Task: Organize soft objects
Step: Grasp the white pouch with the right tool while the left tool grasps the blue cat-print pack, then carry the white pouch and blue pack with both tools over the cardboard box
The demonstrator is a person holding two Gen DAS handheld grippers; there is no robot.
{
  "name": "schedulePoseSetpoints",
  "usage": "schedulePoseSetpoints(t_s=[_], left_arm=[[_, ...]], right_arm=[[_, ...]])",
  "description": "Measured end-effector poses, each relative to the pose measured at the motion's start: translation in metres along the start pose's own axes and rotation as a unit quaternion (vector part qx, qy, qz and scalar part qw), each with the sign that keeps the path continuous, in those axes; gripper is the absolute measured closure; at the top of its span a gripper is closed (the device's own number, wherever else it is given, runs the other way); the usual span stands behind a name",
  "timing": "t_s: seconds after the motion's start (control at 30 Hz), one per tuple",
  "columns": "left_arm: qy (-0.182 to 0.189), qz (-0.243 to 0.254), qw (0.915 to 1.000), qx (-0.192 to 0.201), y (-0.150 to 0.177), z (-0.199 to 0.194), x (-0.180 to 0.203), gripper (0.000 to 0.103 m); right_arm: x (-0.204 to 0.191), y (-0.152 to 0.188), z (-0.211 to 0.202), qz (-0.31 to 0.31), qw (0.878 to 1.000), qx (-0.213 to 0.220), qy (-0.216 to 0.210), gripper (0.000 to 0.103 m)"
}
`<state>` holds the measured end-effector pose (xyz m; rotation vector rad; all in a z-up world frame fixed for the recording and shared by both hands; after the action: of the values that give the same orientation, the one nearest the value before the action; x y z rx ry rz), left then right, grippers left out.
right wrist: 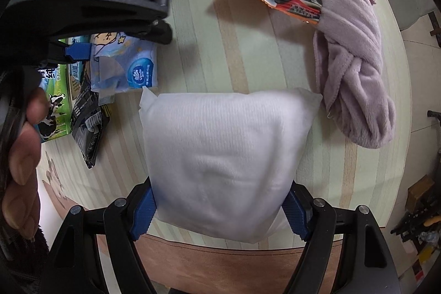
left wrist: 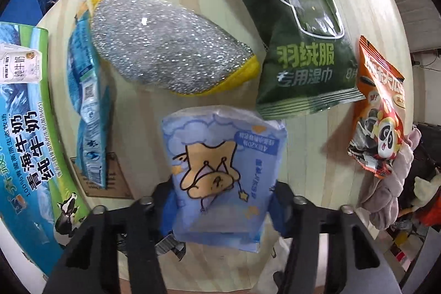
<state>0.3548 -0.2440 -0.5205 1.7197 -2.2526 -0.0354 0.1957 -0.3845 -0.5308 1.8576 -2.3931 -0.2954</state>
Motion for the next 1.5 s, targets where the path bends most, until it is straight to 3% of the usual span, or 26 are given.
schedulePoseSetpoints(t_s=[0.2,0.63,0.8,0.93,1.17,1.27,1.4,1.5], left_arm=[[-0.005,-0.005,0.9997,0.022,0.021,-0.026,-0.007,0.061],[0.044,-0.025,0.9949,0.088,0.134,-0.084,-0.032,0.061],[0.069,-0.031,0.9882,0.133,0.166,-0.135,-0.049,0.061],[0.099,-0.040,0.9784,0.177,0.163,-0.173,-0.049,0.061],[0.125,-0.053,0.9652,0.223,0.163,-0.253,-0.118,0.061],[0.102,-0.063,0.9658,0.230,0.150,-0.274,-0.162,0.061],[0.104,-0.089,0.9683,0.209,0.124,-0.280,-0.227,0.061],[0.114,-0.106,0.9708,0.183,0.099,-0.272,-0.271,0.061]], right_arm=[[-0.002,0.008,-0.003,-0.001,1.000,0.007,0.000,0.028],[-0.009,0.049,-0.021,-0.004,0.999,0.020,-0.036,0.034],[-0.017,0.068,-0.055,-0.009,0.997,0.041,-0.061,0.034],[-0.030,0.077,-0.095,-0.017,0.994,0.057,-0.093,0.034],[-0.111,0.069,-0.191,-0.070,0.981,0.112,-0.138,0.034],[-0.168,0.056,-0.223,-0.094,0.977,0.134,-0.139,0.034],[-0.246,0.024,-0.244,-0.114,0.974,0.161,-0.110,0.034],[-0.301,-0.003,-0.235,-0.118,0.978,0.151,-0.084,0.034]])
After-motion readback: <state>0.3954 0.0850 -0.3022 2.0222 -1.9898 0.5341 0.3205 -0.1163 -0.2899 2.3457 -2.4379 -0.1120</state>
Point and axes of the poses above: each gripper's, at about its wrist camera, not at the fingertips, and z roughly the way its jaws point, x to its right, y to its underside, the point moved 4 cm from there along z, roughly the way its jaws point, and after that the axes turned 13 degrees about y, right-handed, at the moved point
